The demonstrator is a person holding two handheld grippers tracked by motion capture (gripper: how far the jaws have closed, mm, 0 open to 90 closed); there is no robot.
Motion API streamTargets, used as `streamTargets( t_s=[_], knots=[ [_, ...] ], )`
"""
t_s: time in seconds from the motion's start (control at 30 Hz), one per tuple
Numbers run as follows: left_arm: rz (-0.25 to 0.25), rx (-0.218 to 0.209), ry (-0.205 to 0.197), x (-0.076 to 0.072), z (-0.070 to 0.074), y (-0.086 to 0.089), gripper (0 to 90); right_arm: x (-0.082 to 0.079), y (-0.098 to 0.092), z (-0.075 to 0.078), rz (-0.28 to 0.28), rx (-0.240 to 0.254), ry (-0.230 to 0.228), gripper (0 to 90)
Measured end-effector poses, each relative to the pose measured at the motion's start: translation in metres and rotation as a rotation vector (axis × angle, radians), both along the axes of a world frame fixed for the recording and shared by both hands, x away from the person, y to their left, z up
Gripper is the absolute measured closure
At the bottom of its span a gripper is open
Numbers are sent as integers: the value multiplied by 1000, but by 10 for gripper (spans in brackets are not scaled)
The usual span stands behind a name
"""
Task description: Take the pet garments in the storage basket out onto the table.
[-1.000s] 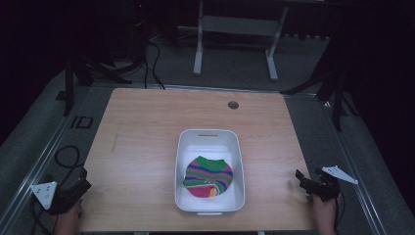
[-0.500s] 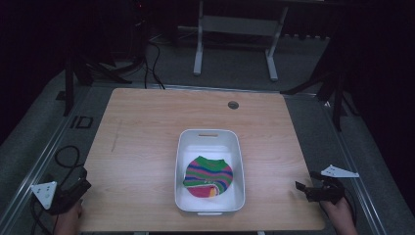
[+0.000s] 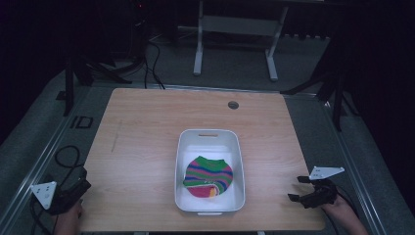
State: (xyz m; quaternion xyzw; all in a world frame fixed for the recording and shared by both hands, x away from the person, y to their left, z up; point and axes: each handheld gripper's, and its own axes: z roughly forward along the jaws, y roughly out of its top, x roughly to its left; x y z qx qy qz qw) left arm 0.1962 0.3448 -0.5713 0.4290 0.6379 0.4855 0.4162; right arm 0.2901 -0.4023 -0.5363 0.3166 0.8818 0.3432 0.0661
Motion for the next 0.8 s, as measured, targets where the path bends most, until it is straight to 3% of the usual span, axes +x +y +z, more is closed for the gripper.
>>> streamTargets(
  t_s=[0.37, 0.5, 0.57, 0.8],
  knots=[
    [-4, 0, -1, 0, 0, 0, 12, 8, 46, 15, 184, -27, 65, 125],
    [-6, 0, 0, 0, 0, 0, 12, 9, 55, 20, 212, -28, 71, 129],
    [-7, 3, 0, 0, 0, 0, 12, 9, 64, 29, 241, -30, 37, 140],
    [-7, 2, 1, 0, 0, 0, 12, 12, 80, 51, 270, 5, 12, 134]
  ],
)
